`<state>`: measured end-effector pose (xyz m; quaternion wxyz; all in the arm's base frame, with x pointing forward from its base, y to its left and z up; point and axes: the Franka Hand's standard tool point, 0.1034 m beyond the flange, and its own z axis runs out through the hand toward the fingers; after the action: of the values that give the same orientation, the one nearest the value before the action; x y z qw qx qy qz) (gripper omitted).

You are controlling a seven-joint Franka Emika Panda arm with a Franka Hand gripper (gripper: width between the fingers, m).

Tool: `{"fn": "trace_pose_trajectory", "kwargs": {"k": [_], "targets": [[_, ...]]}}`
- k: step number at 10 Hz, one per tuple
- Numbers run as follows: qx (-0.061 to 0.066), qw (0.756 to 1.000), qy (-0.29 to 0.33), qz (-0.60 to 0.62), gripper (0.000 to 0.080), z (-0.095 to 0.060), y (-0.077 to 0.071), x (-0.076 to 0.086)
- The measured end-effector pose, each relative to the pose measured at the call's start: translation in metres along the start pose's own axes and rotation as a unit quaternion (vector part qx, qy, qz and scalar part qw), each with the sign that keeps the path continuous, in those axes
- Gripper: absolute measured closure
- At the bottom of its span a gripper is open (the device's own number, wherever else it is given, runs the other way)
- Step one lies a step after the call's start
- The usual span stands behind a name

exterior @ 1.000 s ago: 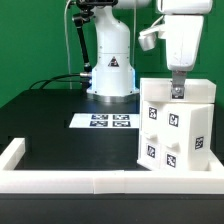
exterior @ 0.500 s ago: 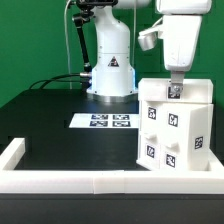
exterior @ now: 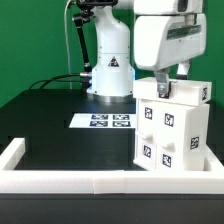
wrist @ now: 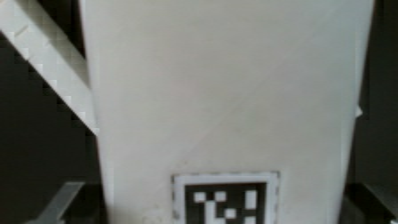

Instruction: Assemble cabinet

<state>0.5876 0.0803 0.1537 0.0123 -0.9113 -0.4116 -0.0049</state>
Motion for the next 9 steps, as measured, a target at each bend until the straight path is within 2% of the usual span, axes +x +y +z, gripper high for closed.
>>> {"fn": "trace_pose_trajectory", "kwargs": {"k": [1, 2, 5, 9], "targets": [[0.002, 0.999, 0.002, 0.047, 0.0243, 0.0000, 0.0002, 0.0002], [0.009, 0.992, 0.009, 0.125, 0.0243, 0.0002, 0.0006, 0.0002], [0.013, 0.969, 0.011, 0.245, 0.0243, 0.0003, 0.0004, 0.0007], [0.016, 0.924, 0.009, 0.382, 0.0243, 0.0007, -0.0006, 0.0014]]}}
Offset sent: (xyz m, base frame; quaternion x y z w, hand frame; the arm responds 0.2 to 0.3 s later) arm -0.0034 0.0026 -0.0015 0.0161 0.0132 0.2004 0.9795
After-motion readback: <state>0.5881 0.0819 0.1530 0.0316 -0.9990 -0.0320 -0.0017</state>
